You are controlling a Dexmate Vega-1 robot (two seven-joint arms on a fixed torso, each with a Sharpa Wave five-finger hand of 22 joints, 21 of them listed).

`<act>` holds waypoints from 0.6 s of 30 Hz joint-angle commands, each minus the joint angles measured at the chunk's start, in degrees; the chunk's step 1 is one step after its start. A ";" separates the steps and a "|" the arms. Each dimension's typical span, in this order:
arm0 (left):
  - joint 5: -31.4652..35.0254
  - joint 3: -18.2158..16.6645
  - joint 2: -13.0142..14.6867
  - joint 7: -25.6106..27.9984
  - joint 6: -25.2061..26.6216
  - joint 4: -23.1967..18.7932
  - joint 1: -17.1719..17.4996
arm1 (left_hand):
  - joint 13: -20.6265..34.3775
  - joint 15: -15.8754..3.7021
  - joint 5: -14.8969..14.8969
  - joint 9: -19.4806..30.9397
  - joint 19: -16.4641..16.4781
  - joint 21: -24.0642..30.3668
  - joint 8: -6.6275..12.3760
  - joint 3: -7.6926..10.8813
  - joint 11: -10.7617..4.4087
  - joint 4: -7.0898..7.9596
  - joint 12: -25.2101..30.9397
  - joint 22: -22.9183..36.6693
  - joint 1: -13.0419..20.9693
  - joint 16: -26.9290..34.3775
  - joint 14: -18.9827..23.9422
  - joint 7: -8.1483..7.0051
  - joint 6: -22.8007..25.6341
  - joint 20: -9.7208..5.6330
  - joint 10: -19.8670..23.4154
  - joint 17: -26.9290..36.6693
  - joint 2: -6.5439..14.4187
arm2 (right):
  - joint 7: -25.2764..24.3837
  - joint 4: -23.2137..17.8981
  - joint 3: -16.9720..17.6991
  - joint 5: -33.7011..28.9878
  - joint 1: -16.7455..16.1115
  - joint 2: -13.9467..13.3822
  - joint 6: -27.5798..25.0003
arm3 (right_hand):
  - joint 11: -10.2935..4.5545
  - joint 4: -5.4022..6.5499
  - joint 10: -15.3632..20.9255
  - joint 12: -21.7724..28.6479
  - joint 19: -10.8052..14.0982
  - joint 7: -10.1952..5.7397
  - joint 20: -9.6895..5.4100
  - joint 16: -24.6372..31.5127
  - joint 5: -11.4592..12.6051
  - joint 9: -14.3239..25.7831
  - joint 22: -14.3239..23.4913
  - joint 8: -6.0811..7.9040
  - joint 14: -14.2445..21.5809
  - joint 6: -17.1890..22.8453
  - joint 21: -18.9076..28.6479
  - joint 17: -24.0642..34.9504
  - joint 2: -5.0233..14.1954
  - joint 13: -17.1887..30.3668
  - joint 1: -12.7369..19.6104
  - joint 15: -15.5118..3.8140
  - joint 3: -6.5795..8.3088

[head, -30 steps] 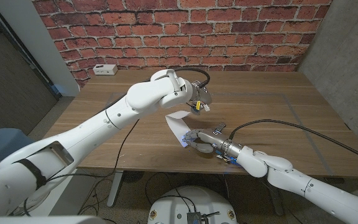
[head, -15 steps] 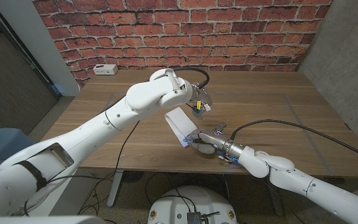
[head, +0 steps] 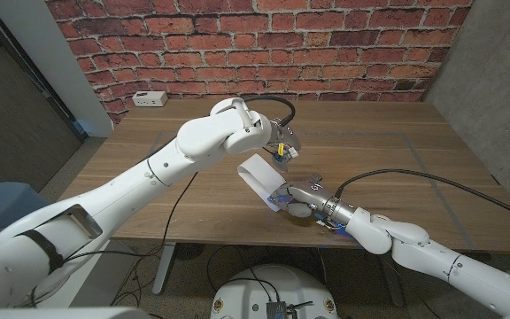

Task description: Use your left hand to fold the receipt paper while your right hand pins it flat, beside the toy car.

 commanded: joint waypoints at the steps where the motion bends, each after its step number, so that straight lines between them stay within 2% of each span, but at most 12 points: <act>1: -1.09 -0.30 0.40 1.12 0.48 1.17 -0.50 | -0.09 -3.91 0.14 -0.13 0.15 0.05 0.44 0.39 0.10 0.12 -0.39 0.03 -0.70 -0.03 0.54 0.32 0.48 -0.19 0.70 -0.04 0.06 | -4.78 -8.20 6.18 1.27 -4.90 -3.92 3.09 | -0.11 -0.55 0.46 0.00 2.53 -0.31 1.76 0.45 -0.05 0.01 0.07 -0.09 0.27 0.24 -0.11 0.17 -0.09 0.14 0.65 -0.09 0.06; 2: -1.19 -0.26 0.38 1.14 0.54 1.41 -0.58 | -0.13 -3.89 0.14 -0.15 0.17 0.05 0.44 0.42 0.07 0.11 -0.41 0.03 -0.72 -0.03 0.56 0.37 0.47 -0.18 0.76 -0.07 0.08 | -5.10 -8.79 6.80 1.40 -5.42 -4.16 3.17 | -0.41 -0.67 0.42 -0.03 2.54 -0.39 1.77 0.53 -0.08 0.01 0.08 -0.06 0.40 0.30 -0.12 0.20 -0.22 0.14 0.67 -0.12 -0.05; 10: -1.99 -0.16 0.69 2.40 0.50 2.16 -0.85 | -0.20 -4.10 0.20 -0.43 0.25 0.07 0.68 0.77 0.10 -0.25 -0.44 0.01 -0.78 -0.07 0.91 0.68 1.10 -0.07 1.37 -0.45 0.19 | -7.64 -11.98 11.39 2.52 -9.12 -5.46 4.80 | -0.01 -1.26 0.61 -0.02 2.45 -0.35 1.87 0.61 -0.13 0.00 0.08 -0.03 0.34 0.41 -0.22 0.30 -0.59 0.16 0.85 -0.17 -0.45; 17: -2.22 -0.14 1.00 2.91 0.64 2.10 -0.91 | -0.12 -4.08 0.21 -0.58 0.30 0.08 0.74 0.94 0.05 -0.43 -0.54 0.00 -0.91 -0.13 1.00 0.69 1.32 -0.06 1.36 -0.68 0.20 | -9.26 -14.82 15.91 1.06 -13.01 -6.99 2.40 | 0.23 -1.78 0.83 0.01 2.38 -0.41 1.90 0.70 -0.16 0.00 0.08 0.08 0.37 0.72 -0.29 0.36 -0.80 0.16 1.03 -0.29 -0.76; 18: -2.23 -0.11 1.02 2.92 0.66 2.09 -0.93 | -0.12 -4.14 0.22 -0.59 0.30 0.08 0.74 0.96 0.06 -0.45 -0.53 0.00 -0.91 -0.15 0.98 0.68 1.32 -0.09 1.41 -0.70 0.20 | -9.18 -14.82 16.05 1.00 -13.10 -6.88 2.40 | -0.10 -1.82 0.85 0.01 2.36 -0.43 1.91 0.75 -0.16 -0.01 0.08 0.08 0.43 0.76 -0.32 0.41 -0.75 0.17 1.02 -0.43 -0.84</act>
